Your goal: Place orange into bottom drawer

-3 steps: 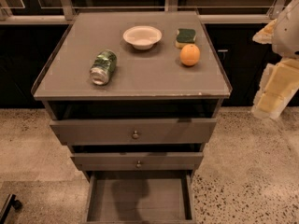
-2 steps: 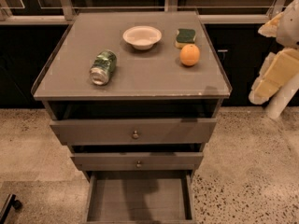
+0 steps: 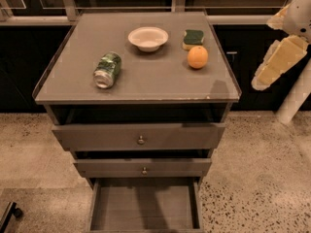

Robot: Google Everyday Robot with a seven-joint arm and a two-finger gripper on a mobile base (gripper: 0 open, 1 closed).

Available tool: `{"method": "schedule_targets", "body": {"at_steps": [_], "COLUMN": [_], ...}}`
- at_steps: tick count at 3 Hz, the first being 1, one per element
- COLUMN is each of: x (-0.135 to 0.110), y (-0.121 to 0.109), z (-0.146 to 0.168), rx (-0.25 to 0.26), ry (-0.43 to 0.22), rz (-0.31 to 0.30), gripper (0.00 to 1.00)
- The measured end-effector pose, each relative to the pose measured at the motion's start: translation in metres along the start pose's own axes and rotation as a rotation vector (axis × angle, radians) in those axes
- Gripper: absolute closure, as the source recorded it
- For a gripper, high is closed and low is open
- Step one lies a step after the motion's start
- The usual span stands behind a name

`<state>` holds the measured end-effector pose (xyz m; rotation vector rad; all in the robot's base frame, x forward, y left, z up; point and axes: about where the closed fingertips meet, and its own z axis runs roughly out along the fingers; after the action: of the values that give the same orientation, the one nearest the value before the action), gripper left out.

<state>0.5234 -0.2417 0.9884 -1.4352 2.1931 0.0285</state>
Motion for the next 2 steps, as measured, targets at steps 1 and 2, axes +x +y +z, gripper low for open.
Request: {"method": "schedule_targets", "body": {"at_steps": [1, 2], "x": [-0.006, -0.020], "y": [-0.007, -0.033], "z": [0.003, 0.025], "rx": [0.009, -0.024], "ry": [-0.037, -0.089], "rz": [-0.010, -0.013], "gripper": [0.00, 0.00]}}
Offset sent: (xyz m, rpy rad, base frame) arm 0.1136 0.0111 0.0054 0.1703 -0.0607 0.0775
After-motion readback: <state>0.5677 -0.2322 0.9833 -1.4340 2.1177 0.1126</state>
